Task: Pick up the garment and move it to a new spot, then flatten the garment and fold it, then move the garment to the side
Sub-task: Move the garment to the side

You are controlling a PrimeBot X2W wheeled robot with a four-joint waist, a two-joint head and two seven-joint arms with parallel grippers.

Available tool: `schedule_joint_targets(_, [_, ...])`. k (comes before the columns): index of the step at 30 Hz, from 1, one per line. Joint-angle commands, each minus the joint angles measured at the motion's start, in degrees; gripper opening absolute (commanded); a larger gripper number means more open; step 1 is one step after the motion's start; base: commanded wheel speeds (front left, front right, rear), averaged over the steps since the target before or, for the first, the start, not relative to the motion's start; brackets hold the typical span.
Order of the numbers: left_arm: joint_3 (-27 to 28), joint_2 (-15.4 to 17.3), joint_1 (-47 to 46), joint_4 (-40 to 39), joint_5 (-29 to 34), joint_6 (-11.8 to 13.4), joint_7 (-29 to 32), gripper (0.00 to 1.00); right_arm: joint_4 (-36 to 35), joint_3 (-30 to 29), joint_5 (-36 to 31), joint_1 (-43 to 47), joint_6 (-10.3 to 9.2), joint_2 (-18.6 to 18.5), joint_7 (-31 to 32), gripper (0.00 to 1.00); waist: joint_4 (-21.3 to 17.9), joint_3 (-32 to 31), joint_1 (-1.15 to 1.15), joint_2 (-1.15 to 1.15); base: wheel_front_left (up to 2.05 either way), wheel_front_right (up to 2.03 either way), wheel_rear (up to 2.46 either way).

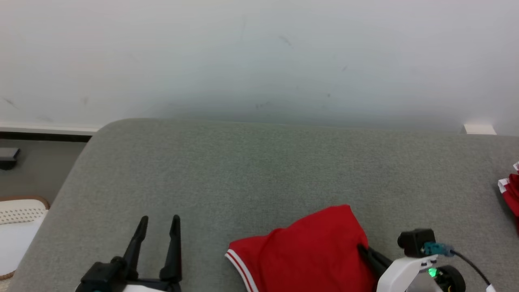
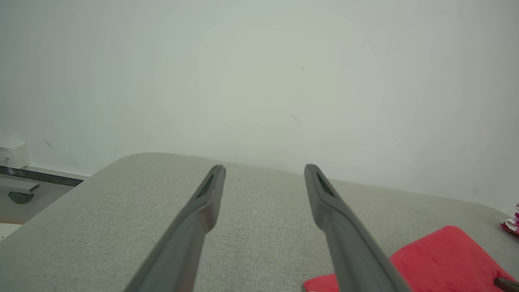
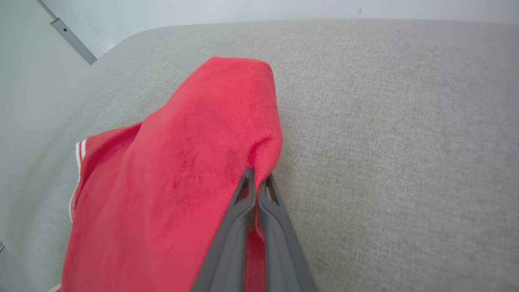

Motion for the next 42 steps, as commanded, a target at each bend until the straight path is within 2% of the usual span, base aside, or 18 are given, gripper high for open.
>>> schedule_joint_targets(1, [-0.82,0.19,-0.99,-0.22,0.27,-0.36,0.01,1.00,-0.61,0.14,0.43,-2.10,0.00,-1.56,0.28,0.00,-1.57,0.40,0.00,0.00,0.00,0.00,0.00])
schedule_joint_targets(10, [-8.19,0.20,-5.36,0.58,-0.38,-0.73,0.02,1.00,0.01,-0.10,2.07,-10.67,0.00,-5.54,0.31,0.00,-9.32,3.67,0.00,0.00,0.00,0.00,0.00])
schedule_joint_targets(19, [-11.80,0.21,-7.98,1.61,-0.54,-0.18,0.02,1.00,1.29,-0.20,3.51,-14.32,0.00,-6.30,-1.76,0.00,-19.79,5.32,0.00,0.00,0.00,0.00,0.00])
schedule_joint_targets(23, [-13.25,0.22,-8.91,2.18,-0.20,-0.42,0.02,1.00,1.32,0.20,4.09,-15.56,0.00,-6.46,-2.45,0.00,-22.82,6.50,0.00,0.00,0.00,0.00,0.00])
schedule_joint_targets(27, [-14.11,0.23,-10.36,2.49,0.90,-0.67,0.02,1.00,1.38,0.39,5.23,-18.34,0.00,-6.87,-3.31,0.00,-23.91,9.26,0.00,0.00,0.00,0.00,0.00])
schedule_joint_targets(33, [-14.62,0.95,-13.49,2.83,2.90,-1.33,0.02,1.00,3.07,-1.22,8.51,-24.82,0.00,-9.09,-5.18,0.00,-22.87,15.73,0.00,0.00,0.00,0.00,0.00])
schedule_joint_targets(42, [-14.59,2.81,-16.49,2.29,4.30,-1.69,0.02,1.00,4.77,-6.56,11.68,-34.13,0.00,-16.28,-7.85,0.00,-21.32,24.13,0.00,0.00,0.00,0.00,0.00])
